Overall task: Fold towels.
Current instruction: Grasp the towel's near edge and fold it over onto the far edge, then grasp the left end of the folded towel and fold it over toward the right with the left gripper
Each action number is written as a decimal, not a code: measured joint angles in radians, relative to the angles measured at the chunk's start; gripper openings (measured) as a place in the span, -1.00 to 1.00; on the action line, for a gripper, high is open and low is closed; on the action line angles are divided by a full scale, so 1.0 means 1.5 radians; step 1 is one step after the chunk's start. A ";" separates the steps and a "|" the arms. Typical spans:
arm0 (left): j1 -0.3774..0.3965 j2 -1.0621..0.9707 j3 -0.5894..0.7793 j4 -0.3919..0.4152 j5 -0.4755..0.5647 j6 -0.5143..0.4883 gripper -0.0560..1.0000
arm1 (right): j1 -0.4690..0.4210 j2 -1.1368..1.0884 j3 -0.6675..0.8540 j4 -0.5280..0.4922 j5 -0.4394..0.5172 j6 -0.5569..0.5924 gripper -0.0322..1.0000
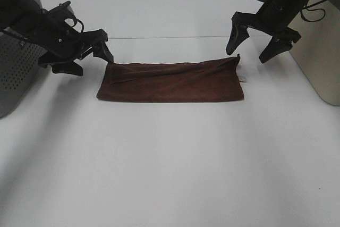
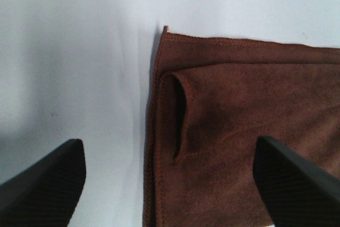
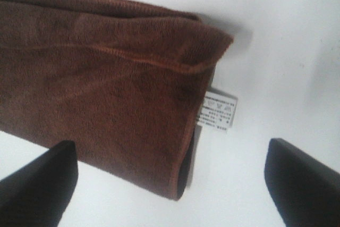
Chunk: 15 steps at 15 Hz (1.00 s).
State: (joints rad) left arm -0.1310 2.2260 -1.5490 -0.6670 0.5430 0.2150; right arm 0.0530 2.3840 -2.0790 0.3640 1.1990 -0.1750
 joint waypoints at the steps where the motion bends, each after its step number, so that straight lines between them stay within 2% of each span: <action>1: 0.001 0.000 0.000 0.000 0.006 -0.007 0.61 | 0.000 0.000 0.000 -0.011 0.004 0.002 0.82; 6: 0.011 0.026 -0.020 -0.023 0.021 -0.017 0.58 | 0.000 0.000 0.000 -0.075 0.009 0.037 0.82; 13: 0.009 0.162 -0.219 -0.071 0.177 -0.029 0.50 | 0.000 0.000 0.000 -0.079 0.011 0.044 0.82; 15: 0.000 0.173 -0.237 -0.071 0.198 -0.033 0.36 | 0.000 0.000 0.000 -0.079 0.011 0.044 0.82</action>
State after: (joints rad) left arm -0.1310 2.4860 -1.9040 -0.7740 0.8400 0.1660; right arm 0.0530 2.3840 -2.0790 0.2450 1.2160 -0.1090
